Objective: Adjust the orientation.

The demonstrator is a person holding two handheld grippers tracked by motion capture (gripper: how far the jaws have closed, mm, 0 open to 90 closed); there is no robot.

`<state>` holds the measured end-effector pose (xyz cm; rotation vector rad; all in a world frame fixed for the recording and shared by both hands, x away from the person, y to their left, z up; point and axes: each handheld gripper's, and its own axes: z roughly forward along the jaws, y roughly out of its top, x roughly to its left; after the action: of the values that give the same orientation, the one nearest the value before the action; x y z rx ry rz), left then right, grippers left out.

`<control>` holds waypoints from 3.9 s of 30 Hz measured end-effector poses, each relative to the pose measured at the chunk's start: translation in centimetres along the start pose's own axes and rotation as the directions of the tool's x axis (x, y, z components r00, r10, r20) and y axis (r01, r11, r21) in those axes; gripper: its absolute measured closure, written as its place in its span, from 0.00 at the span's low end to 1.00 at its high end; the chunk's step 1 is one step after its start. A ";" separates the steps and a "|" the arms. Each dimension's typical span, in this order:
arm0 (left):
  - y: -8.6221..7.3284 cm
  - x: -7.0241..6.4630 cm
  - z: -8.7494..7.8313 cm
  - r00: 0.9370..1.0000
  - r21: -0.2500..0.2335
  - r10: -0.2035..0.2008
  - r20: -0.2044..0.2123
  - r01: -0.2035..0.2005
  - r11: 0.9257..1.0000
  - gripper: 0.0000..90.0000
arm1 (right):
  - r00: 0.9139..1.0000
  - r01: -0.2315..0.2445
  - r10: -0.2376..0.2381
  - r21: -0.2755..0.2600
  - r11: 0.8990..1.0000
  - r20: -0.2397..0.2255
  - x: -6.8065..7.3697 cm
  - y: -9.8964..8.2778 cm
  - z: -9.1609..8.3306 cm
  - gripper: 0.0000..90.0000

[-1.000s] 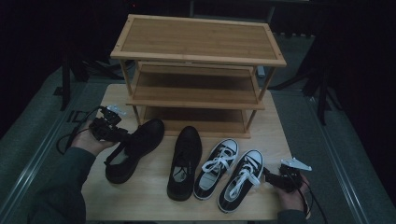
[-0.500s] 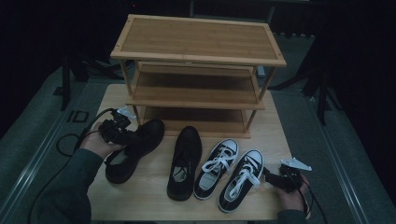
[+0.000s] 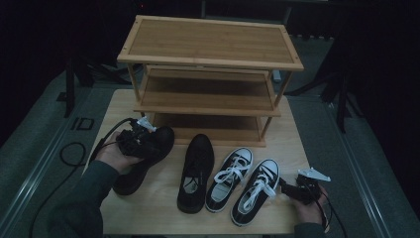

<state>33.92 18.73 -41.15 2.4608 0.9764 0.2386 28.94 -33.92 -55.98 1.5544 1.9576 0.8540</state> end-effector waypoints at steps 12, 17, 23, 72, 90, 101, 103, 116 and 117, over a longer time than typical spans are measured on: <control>0.7 -1.0 0.4 1.000 0.002 0.021 0.019 -0.021 1.000 0.73 | 1.000 -0.001 0.001 0.000 1.000 0.000 0.0 0.0 0.0 0.23; 0.7 -1.3 0.2 0.999 0.004 0.028 0.020 -0.028 1.000 0.73 | 1.000 0.000 0.000 -0.001 1.000 0.000 0.0 0.0 0.0 0.23; 0.9 -1.5 0.3 0.999 0.017 0.035 0.026 -0.036 0.999 0.73 | 1.000 0.000 0.000 -0.001 1.000 0.000 0.0 0.0 0.0 0.24; 3.2 -5.2 3.1 0.995 0.030 0.067 0.078 -0.070 0.997 0.64 | 1.000 0.002 -0.002 -0.001 1.000 0.000 0.0 0.0 0.0 0.23; 4.4 -6.8 4.9 0.988 0.066 0.105 0.111 -0.113 0.991 0.62 | 1.000 0.001 -0.001 -0.001 1.000 0.000 0.0 0.0 0.0 0.24; 4.8 -6.7 6.8 0.992 0.141 0.075 0.099 -0.089 0.986 0.69 | 1.000 0.001 -0.001 -0.001 1.000 0.000 0.0 0.0 0.0 0.24; 4.8 -6.7 6.7 0.992 0.144 0.076 0.099 -0.090 0.986 0.73 | 1.000 0.001 -0.001 -0.001 1.000 0.000 0.0 0.0 0.0 0.24; 3.9 -5.2 6.0 0.998 0.147 0.009 0.065 -0.019 0.989 0.97 | 1.000 0.000 0.000 0.000 1.000 0.000 0.0 0.0 0.0 0.23; 3.7 -5.1 5.9 0.998 0.144 0.007 0.062 -0.016 0.989 0.97 | 1.000 0.000 0.000 0.000 1.000 0.000 0.0 0.0 0.0 0.23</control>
<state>34.36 10.68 -44.39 2.5889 0.9851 0.0977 28.93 -33.92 -55.98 1.5541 1.9576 0.8541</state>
